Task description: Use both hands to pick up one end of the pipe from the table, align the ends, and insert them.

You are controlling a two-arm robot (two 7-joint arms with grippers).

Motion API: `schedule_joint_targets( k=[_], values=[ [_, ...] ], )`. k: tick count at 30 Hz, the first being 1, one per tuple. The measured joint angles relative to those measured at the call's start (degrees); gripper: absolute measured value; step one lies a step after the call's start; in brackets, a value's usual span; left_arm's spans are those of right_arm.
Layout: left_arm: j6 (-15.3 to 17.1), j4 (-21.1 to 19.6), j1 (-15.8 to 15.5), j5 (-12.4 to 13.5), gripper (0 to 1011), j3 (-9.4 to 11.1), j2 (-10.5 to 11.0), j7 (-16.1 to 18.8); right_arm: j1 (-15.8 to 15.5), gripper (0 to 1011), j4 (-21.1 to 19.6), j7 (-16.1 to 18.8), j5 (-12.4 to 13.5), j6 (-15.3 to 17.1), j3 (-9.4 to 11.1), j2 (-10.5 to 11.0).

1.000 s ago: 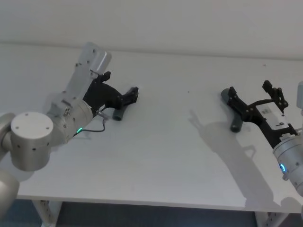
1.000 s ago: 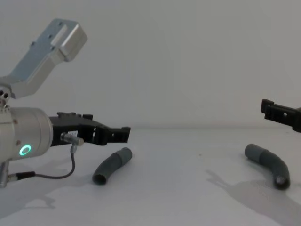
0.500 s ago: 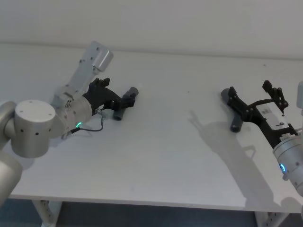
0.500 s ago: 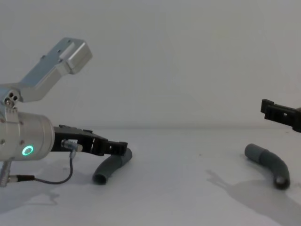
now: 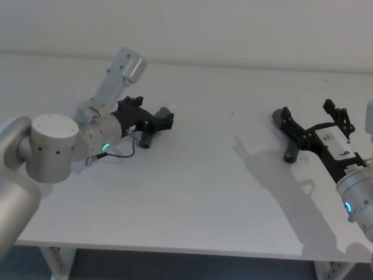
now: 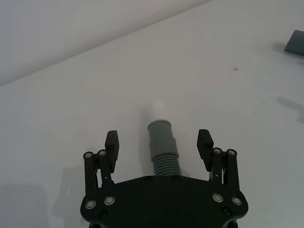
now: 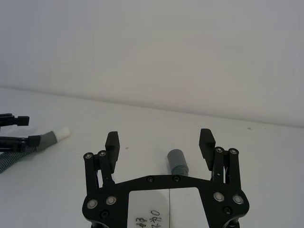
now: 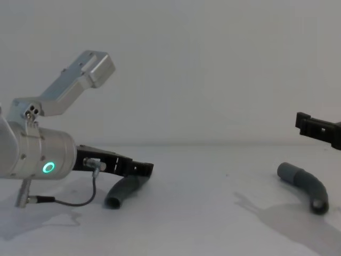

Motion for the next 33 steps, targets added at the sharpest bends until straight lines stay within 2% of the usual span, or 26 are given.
schedule_joint_targets(
  k=[11,21,33],
  values=[
    [3.8,1.0,-1.1,-0.4,1001,0.0,-1.4,-0.7,0.0,1001,0.0,0.0,0.0,0.0,0.0,0.0],
    [7.7,0.8,-1.7,-0.5,1001,0.1,-1.3,-1.7,0.0,1001,0.0,0.0,0.0,0.0,0.0,0.0],
    [9.8,1.3,-2.8,-0.3,1001,0.4,-1.1,-2.9,0.0,1001,0.0,0.0,0.0,0.0,0.0,0.0]
  ],
)
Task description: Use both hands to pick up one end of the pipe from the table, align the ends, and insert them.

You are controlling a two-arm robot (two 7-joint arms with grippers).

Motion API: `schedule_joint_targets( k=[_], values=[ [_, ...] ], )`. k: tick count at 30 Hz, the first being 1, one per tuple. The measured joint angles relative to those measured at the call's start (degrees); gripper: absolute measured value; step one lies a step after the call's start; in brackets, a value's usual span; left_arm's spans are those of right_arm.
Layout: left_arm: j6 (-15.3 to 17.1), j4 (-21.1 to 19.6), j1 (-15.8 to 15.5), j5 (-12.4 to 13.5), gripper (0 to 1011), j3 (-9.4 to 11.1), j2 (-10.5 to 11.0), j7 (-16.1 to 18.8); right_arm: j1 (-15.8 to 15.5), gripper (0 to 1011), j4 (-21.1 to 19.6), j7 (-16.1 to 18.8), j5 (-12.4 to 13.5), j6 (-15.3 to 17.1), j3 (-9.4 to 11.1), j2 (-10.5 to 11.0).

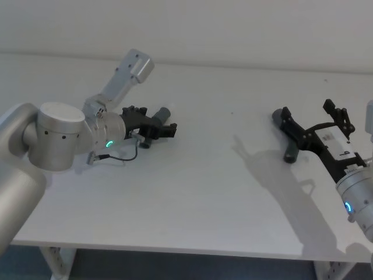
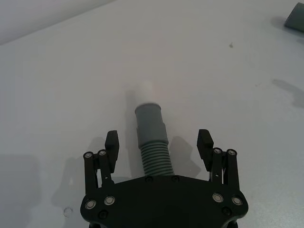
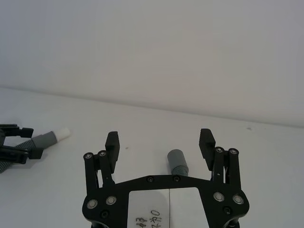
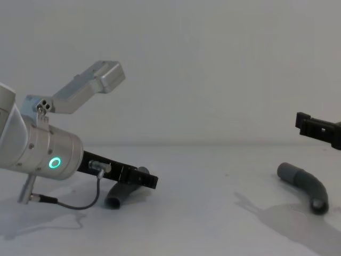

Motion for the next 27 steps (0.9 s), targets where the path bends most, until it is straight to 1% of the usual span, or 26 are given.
schedule_joint_targets(
  k=[7,21,23,26,27],
  values=[
    [0.6,0.2,-0.3,0.2,1001,0.0,0.0,-0.3,0.0,1001,0.0,0.0,0.0,0.0,0.0,0.0],
    [0.6,0.8,-0.3,0.5,1000,-0.2,-0.3,-0.8,0.0,1001,0.0,0.0,0.0,0.0,0.0,0.0],
    [0.6,0.9,-0.2,0.5,969,-0.2,-0.3,-0.8,0.0,1001,0.0,0.0,0.0,0.0,0.0,0.0],
    [0.5,1.2,-0.2,0.5,891,-0.3,-0.5,-0.9,0.0,1001,0.0,0.0,0.0,0.0,0.0,0.0],
    [0.5,1.2,-0.2,0.5,891,-0.3,-0.5,-0.9,0.0,1001,0.0,0.0,0.0,0.0,0.0,0.0]
  ],
)
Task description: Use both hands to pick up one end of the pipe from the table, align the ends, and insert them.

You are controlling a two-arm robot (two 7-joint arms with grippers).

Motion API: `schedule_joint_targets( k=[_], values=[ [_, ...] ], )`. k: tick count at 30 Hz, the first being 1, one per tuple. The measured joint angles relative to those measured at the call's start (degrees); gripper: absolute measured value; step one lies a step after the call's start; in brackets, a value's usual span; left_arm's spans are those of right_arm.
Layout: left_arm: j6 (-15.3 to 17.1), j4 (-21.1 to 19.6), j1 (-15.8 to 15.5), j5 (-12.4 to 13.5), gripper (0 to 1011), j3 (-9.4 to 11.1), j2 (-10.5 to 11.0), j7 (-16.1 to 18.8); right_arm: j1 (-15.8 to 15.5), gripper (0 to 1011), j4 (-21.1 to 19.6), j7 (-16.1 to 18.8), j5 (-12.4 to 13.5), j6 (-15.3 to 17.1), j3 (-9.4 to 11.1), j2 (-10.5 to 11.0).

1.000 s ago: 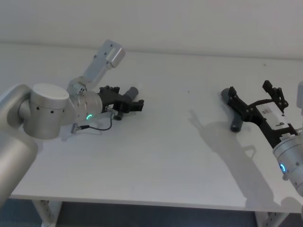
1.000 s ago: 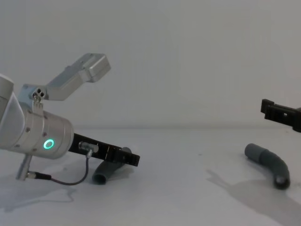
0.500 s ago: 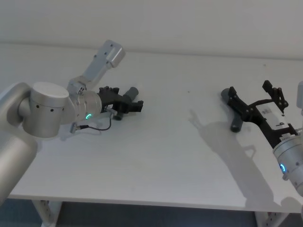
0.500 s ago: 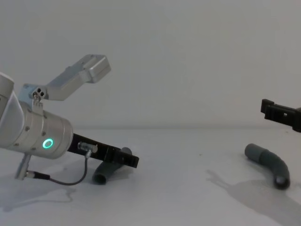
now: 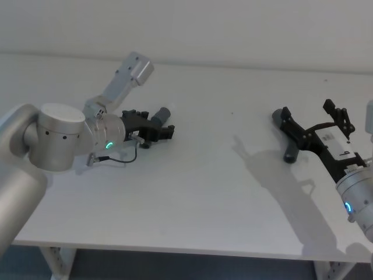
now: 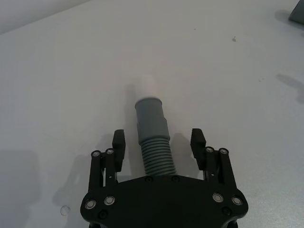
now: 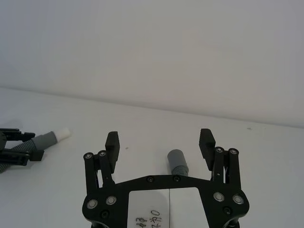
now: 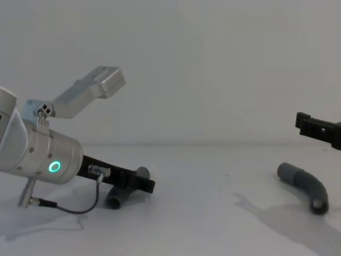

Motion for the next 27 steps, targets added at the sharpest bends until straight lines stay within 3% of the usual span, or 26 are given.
schedule_joint_targets(
  k=[18,27],
  values=[
    [-0.3,0.5,0.1,0.1,347,-0.2,-0.4,-0.1,0.0,1001,0.0,0.0,0.0,0.0,0.0,0.0],
    [-0.3,0.5,0.1,0.1,347,-0.3,-0.4,-0.1,0.4,1001,0.3,0.2,-0.4,0.6,0.0,0.2]
  ],
)
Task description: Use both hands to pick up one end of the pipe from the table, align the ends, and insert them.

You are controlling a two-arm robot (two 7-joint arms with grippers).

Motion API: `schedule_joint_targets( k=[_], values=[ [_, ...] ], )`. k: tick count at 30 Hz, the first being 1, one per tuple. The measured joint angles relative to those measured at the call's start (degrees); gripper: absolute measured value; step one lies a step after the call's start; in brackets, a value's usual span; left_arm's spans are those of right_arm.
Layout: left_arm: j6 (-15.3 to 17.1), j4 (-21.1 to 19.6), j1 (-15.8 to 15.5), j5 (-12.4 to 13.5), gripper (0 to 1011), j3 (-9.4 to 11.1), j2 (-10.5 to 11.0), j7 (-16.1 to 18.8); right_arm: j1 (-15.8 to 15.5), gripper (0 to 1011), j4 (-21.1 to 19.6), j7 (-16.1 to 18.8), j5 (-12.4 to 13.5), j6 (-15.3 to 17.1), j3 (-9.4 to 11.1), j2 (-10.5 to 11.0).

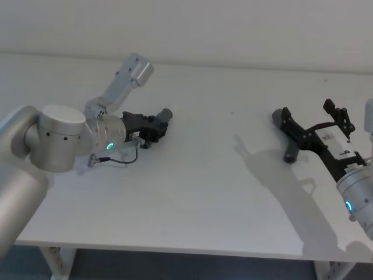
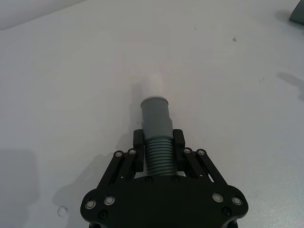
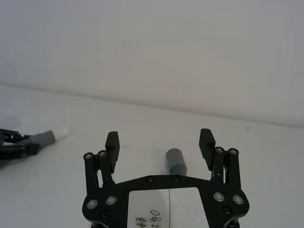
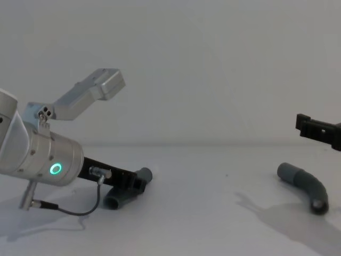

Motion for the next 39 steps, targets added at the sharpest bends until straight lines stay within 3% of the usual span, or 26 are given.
schedule_joint_targets(
  k=[8,19,33,39],
  values=[
    [0.0,0.0,0.0,0.0,347,0.0,0.0,0.0,1.6,1001,0.8,0.3,-1.1,3.9,-0.3,0.9],
    [0.0,0.1,0.0,0.0,347,0.0,0.0,0.0,4.2,1001,1.6,0.6,-1.5,13.9,-0.5,1.5],
    [0.0,0.1,0.0,0.0,347,0.0,0.0,0.0,8.0,1001,2.9,-0.9,0.0,26.4,0.0,-1.7],
    [0.0,0.1,0.0,0.0,347,0.0,0.0,0.0,9.3,1001,4.0,-1.6,0.0,29.1,-0.2,-2.8]
  ],
)
